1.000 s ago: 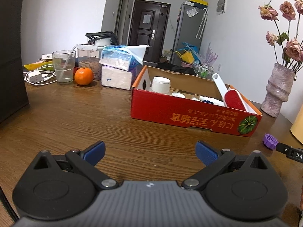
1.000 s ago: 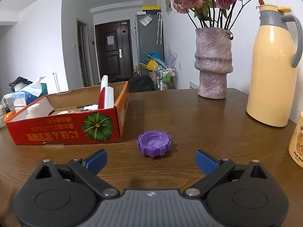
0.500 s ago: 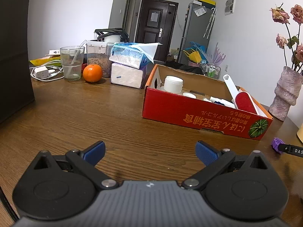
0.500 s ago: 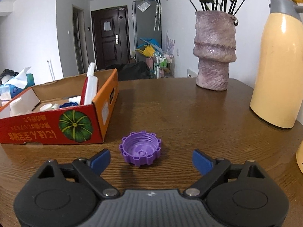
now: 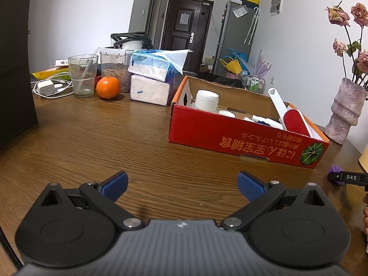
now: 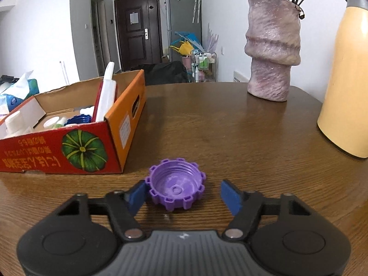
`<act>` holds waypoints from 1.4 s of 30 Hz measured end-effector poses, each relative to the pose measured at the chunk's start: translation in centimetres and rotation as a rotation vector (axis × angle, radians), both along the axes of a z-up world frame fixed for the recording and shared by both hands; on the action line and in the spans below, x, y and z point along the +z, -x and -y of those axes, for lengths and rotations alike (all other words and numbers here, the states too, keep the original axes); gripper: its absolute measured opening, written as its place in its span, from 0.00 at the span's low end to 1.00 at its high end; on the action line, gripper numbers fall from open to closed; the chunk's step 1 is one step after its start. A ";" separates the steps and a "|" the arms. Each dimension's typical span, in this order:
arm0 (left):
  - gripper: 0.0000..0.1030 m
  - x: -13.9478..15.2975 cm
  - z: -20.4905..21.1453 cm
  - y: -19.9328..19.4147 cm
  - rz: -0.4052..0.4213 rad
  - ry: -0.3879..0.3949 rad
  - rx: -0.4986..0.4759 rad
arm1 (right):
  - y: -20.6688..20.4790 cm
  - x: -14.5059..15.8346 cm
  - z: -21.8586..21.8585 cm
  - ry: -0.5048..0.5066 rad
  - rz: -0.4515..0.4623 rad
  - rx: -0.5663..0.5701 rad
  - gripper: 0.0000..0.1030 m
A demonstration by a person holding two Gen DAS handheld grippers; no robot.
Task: Organize rigid objects
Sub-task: 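Move the right tool to the purple ridged cap and close on it, then carry the purple cap with the right tool over the cardboard box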
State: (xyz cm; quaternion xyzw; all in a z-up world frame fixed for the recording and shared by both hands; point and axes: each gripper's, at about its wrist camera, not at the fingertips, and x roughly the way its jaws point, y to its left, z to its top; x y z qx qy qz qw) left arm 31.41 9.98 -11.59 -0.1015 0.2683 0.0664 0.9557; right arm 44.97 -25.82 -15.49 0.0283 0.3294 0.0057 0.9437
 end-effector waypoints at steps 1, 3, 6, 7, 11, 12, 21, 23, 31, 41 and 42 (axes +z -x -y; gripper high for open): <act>1.00 0.0 0.0 -0.1 -0.001 -0.002 -0.001 | -0.1 0.0 0.0 -0.001 0.000 0.007 0.53; 1.00 0.0 0.1 -0.1 -0.003 -0.004 -0.002 | 0.0 0.1 -0.3 0.008 0.009 0.022 0.52; 1.00 0.0 0.1 -0.1 -0.003 -0.001 -0.003 | 0.2 0.3 -0.3 0.012 0.024 0.022 0.51; 1.00 0.0 0.1 -0.1 -0.002 -0.002 -0.003 | 0.4 0.3 -0.3 0.011 0.032 0.017 0.51; 1.00 -0.1 0.2 -0.3 -0.003 -0.003 -0.004 | 1.1 0.7 -0.2 0.016 0.074 -0.006 0.51; 1.00 -0.1 0.2 -0.3 -0.003 -0.004 -0.003 | 1.2 0.8 -0.3 0.018 0.087 -0.008 0.51; 1.00 -0.1 0.6 -1.0 -0.007 -0.012 -0.009 | 2.5 2.2 -1.4 0.013 0.169 -0.006 0.51; 1.00 -0.1 0.7 -1.3 -0.009 -0.017 -0.011 | 2.9 2.5 -1.8 0.005 0.182 -0.003 0.51; 1.00 -0.2 0.8 -1.8 -0.012 -0.025 -0.010 | 3.7 3.3 -3.1 -0.012 0.219 0.014 0.51; 1.00 -0.2 0.4 -2.5 -0.013 -0.026 -0.004 | 4.5 4.0 -4.5 -0.037 0.254 0.031 0.51; 1.00 -0.3 0.4 -2.7 -0.014 -0.029 -0.003 | 4.5 4.1 -4.7 -0.040 0.256 0.034 0.51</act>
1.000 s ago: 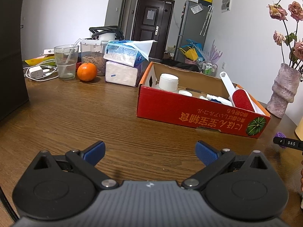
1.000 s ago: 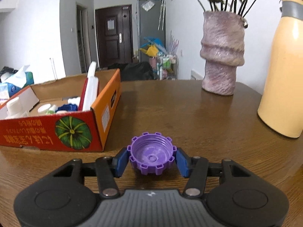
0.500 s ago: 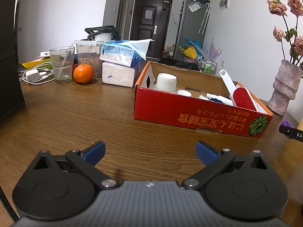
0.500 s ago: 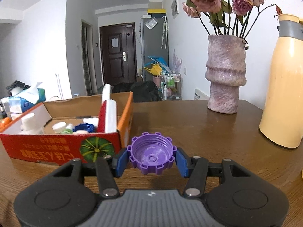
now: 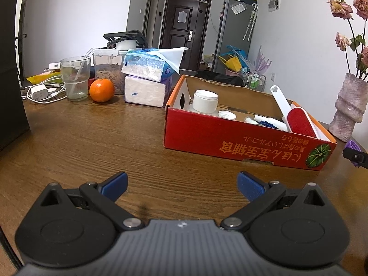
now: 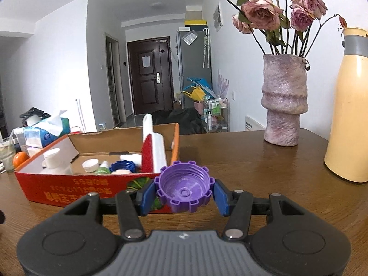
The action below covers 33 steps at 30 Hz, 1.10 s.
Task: Organize rigid objects
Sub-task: 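Carry the purple cap with the right tool over the cardboard box, then lower the purple cap into the box and open the right tool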
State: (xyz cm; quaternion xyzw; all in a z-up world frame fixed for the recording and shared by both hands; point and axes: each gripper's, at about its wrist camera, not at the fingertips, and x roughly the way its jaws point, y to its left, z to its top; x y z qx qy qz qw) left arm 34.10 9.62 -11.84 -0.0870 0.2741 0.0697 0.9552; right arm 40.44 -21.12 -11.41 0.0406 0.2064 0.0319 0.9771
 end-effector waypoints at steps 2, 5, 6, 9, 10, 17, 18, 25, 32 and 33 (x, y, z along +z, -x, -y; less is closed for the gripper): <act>1.00 0.0 -0.1 -0.3 -0.001 -0.002 0.003 | 0.2 0.1 -0.6 -0.004 0.005 0.010 0.51; 1.00 0.0 -0.1 -0.6 0.000 -0.001 0.005 | 0.4 0.4 -1.5 -0.011 0.017 0.025 0.51; 1.00 0.0 -0.1 -0.8 0.000 -0.004 0.005 | 0.4 0.6 -1.8 -0.015 0.020 0.030 0.51; 1.00 -0.1 0.0 -1.1 -0.003 -0.015 0.004 | 0.4 0.8 -2.8 -0.023 0.030 0.046 0.51; 1.00 -0.1 0.1 -1.2 -0.002 -0.018 0.001 | 0.4 0.9 -3.2 -0.024 0.032 0.052 0.51; 1.00 -0.1 0.4 -1.6 0.010 -0.038 -0.007 | -0.1 1.5 -5.9 -0.038 0.046 0.087 0.51; 1.00 -0.1 0.4 -1.7 0.012 -0.041 -0.007 | -0.3 1.6 -6.3 -0.040 0.048 0.092 0.51; 1.00 0.0 0.0 -2.7 0.021 -0.053 -0.001 | -2.3 1.9 -8.8 -0.052 0.045 0.101 0.51; 1.00 0.1 -0.6 -4.1 0.039 -0.073 0.001 | -4.7 1.7 -10.3 -0.058 0.035 0.101 0.51; 1.00 0.2 -0.7 -4.4 0.043 -0.075 0.002 | -5.0 1.7 -10.5 -0.056 0.034 0.102 0.51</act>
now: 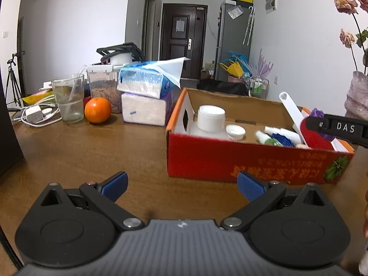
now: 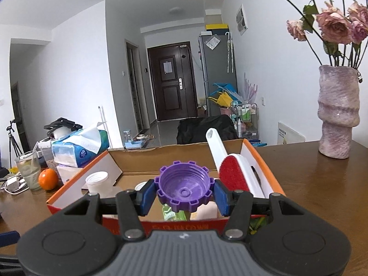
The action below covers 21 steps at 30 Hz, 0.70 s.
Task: Organize rigid objects
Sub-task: 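Lower the purple cap into the box and open the right tool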
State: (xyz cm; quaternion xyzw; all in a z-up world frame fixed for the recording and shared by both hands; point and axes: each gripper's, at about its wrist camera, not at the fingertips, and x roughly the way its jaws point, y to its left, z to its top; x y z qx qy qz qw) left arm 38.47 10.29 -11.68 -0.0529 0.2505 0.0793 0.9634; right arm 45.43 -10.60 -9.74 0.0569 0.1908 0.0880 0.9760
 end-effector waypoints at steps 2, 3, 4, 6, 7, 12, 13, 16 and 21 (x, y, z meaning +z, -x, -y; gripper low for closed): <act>1.00 0.0 -0.2 -0.6 0.003 0.000 0.001 | -0.5 -0.1 -0.3 0.001 -0.004 0.005 0.51; 1.00 -0.1 -0.3 -1.0 0.001 -0.004 0.000 | -0.8 -0.1 -0.4 0.001 -0.006 0.009 0.51; 1.00 -0.1 -0.4 -1.3 0.001 -0.007 -0.001 | -1.2 -0.1 -0.6 0.002 -0.009 0.014 0.51; 1.00 -0.1 -0.7 -1.9 0.000 -0.009 -0.003 | -1.6 -0.2 -0.9 0.005 -0.012 0.027 0.51; 1.00 -0.1 -0.8 -2.1 0.001 -0.008 -0.003 | -1.9 -0.2 -1.2 0.008 -0.012 0.033 0.51; 1.00 -0.2 -1.5 -3.3 -0.004 -0.008 -0.004 | -3.5 -0.2 -2.0 0.020 -0.012 0.051 0.52; 1.00 -0.2 -1.5 -3.4 -0.003 -0.012 -0.006 | -3.9 -0.2 -2.1 0.026 -0.015 0.054 0.52; 1.00 -0.3 -1.6 -3.8 0.001 -0.022 -0.013 | -4.9 -0.3 -2.4 0.041 -0.027 0.067 0.52; 1.00 -0.4 -1.8 -4.4 -0.001 -0.030 -0.023 | -5.8 -0.4 -2.5 0.070 -0.037 0.051 0.88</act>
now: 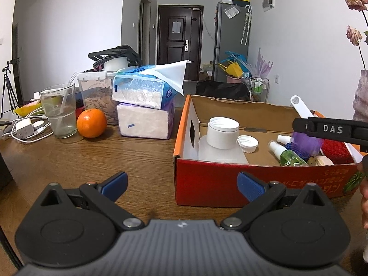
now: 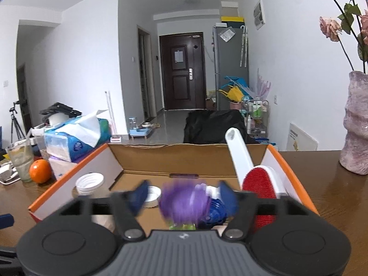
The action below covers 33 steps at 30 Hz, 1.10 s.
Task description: Organize rigid objects
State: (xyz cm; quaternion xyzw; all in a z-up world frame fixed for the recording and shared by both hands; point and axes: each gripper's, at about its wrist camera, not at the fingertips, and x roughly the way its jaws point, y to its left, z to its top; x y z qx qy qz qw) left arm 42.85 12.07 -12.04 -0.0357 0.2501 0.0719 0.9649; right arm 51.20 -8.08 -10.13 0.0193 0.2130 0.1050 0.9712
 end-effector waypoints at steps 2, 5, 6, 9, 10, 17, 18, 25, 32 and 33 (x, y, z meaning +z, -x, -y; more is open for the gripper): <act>1.00 0.0 -0.1 -0.1 -0.003 0.004 -0.001 | 0.3 0.2 0.3 -0.011 0.029 -0.021 1.00; 1.00 -0.1 -0.2 -0.1 -0.005 0.006 -0.004 | 0.7 0.7 0.7 -0.032 0.040 -0.023 1.00; 1.00 -0.1 -0.2 -0.1 -0.004 0.005 -0.003 | 0.7 0.8 0.9 -0.041 0.040 -0.023 1.00; 1.00 0.0 -0.3 0.0 -0.002 0.005 -0.004 | 0.9 0.9 1.0 -0.040 0.042 -0.020 1.00; 1.00 0.0 -0.2 0.0 -0.002 0.005 -0.003 | 0.9 0.9 1.0 -0.037 0.044 -0.022 1.00; 1.00 0.4 -0.6 0.7 0.011 0.021 0.006 | 3.0 1.4 1.1 -0.001 0.075 -0.028 1.00; 1.00 0.6 -0.6 1.0 0.018 0.021 0.009 | 3.6 1.5 1.2 0.005 0.078 -0.030 1.00; 1.00 3.0 -0.4 4.8 0.069 0.041 0.007 | 9.1 3.2 2.9 0.018 0.057 -0.049 1.00; 1.00 6.5 0.6 12.2 0.118 0.097 -0.031 | 17.4 5.4 4.9 0.014 0.064 -0.051 1.00; 1.00 6.9 0.9 13.6 0.125 0.101 -0.037 | 18.8 5.6 5.2 0.007 0.065 -0.054 1.00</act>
